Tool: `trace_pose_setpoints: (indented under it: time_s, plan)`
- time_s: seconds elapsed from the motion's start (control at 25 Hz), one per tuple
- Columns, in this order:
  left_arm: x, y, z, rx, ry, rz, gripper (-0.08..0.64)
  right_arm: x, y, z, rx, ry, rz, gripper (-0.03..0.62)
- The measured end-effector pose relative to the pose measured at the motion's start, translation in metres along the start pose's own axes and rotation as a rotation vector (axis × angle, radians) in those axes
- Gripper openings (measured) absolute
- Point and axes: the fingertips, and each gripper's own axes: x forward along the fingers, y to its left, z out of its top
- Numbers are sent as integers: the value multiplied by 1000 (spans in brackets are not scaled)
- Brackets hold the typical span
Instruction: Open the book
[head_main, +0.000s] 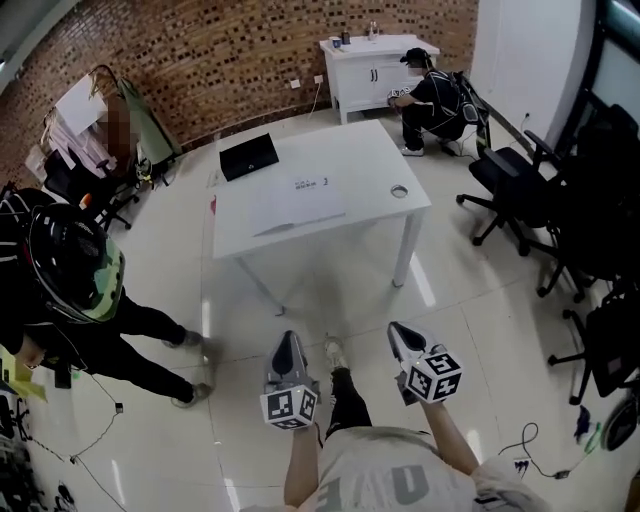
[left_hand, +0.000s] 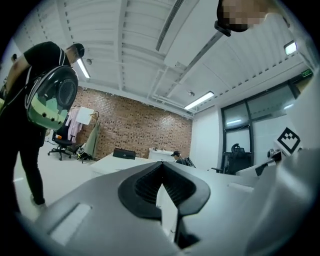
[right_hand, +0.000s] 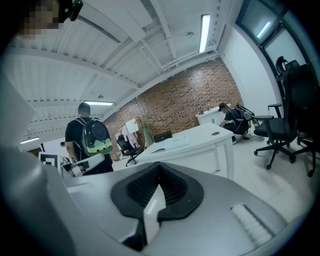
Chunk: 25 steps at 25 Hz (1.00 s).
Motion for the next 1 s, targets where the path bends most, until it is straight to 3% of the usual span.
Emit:
trace_pose_setpoints:
  time_s: [0.24,0.4,0.6,1.0]
  plan:
    - [-70,-62,32,65,-25,-35,14,-88,47,-1,11,-51,78,5]
    - [-97,-89,48,114,-68,-41,14,-120,71,6,0,-110,101,5]
    - [-117,-124,56,134,-87,-105,14,-139,87,14,-42,-137,90,3]
    - [-150,-124,50,117,-71,-92,14,-156,119,5,-62,-134,116,3]
